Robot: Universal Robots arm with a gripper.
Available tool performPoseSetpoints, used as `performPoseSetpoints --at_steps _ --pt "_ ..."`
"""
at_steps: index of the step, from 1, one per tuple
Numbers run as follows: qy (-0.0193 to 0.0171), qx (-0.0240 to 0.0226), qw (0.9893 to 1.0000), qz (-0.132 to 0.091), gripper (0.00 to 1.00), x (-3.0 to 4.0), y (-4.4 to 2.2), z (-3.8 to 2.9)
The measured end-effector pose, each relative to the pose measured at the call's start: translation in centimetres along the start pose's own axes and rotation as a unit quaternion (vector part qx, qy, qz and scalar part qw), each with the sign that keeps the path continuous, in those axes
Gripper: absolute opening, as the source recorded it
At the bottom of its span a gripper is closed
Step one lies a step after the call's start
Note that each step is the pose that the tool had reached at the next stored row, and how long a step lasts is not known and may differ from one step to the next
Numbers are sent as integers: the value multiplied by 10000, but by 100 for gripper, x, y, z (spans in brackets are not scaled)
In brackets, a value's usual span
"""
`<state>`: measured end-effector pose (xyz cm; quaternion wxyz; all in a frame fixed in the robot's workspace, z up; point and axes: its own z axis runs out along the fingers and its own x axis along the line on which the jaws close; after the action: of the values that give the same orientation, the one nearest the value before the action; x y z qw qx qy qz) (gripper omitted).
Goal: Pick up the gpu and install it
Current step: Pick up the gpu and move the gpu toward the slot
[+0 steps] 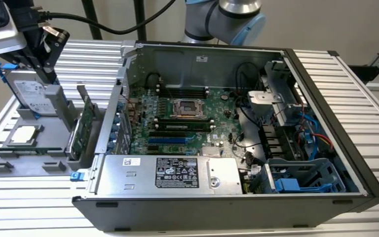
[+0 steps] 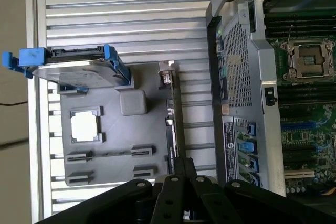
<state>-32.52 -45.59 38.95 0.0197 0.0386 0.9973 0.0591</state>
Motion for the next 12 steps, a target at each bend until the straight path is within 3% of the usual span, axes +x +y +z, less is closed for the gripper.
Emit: performPoseSetpoints --at_steps 7,8,12 --pt "0 0 10000 0 0 1 0 0" --pt "0 0 10000 0 100 1 0 0" --pt "0 0 10000 0 100 1 0 0"
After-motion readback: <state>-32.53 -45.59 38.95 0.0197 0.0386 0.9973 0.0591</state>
